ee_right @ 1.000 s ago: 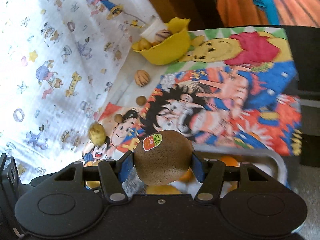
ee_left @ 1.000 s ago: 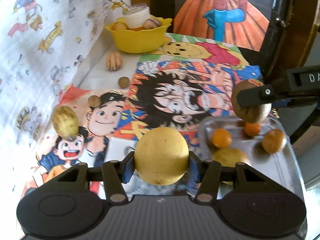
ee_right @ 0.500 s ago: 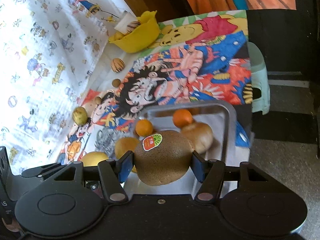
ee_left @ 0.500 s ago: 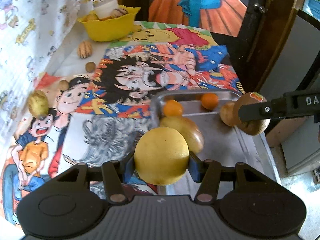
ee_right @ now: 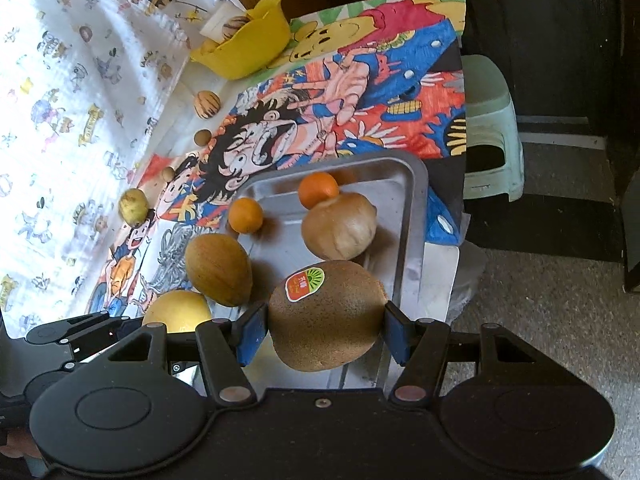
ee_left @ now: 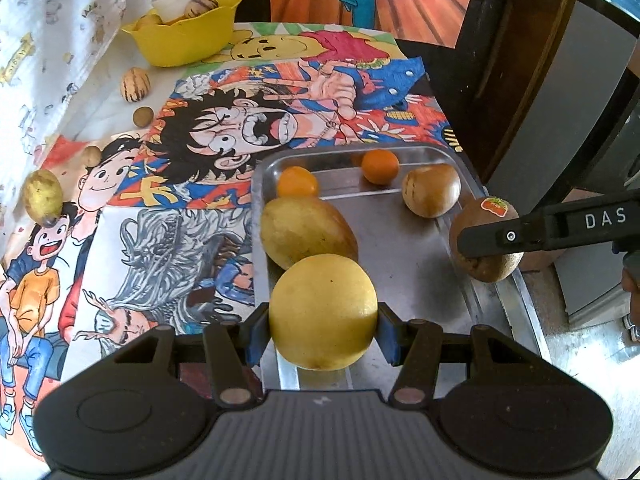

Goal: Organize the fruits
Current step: 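Lower the yellow fruit onto the tray with the left tool while the right tool lowers the kiwi, then open both tools to release the yellow fruit and kiwi on the tray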

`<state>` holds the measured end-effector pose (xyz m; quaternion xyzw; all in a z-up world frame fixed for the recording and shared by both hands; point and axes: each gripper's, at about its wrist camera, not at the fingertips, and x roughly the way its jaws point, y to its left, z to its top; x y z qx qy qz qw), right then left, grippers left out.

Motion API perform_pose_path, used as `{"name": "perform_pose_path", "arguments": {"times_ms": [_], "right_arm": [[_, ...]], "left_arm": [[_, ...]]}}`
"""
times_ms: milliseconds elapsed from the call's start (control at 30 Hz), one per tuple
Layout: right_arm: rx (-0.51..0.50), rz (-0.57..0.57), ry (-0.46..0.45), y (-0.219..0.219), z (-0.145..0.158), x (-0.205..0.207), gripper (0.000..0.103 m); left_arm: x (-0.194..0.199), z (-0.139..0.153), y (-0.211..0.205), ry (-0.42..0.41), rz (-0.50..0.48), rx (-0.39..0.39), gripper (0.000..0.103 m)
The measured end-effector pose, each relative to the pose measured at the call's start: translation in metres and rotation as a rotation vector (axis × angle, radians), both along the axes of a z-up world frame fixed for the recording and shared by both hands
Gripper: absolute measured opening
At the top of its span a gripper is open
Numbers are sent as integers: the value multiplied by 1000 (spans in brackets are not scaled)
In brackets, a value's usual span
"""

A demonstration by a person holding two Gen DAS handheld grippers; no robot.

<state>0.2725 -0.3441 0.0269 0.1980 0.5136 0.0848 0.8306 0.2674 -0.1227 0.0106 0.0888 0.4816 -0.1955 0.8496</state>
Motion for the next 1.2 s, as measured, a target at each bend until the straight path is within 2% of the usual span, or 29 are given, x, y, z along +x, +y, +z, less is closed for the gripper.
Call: {"name": "perform_pose_path", "arguments": {"times_ms": [400, 1200], "right_arm": [[15, 22, 34, 2, -12, 13, 62], [45, -7, 65, -1, -9, 11, 64]], "left_arm": [[2, -10, -10, 8, -4, 31, 58], [0, -10, -10, 50, -11, 50, 60]]}}
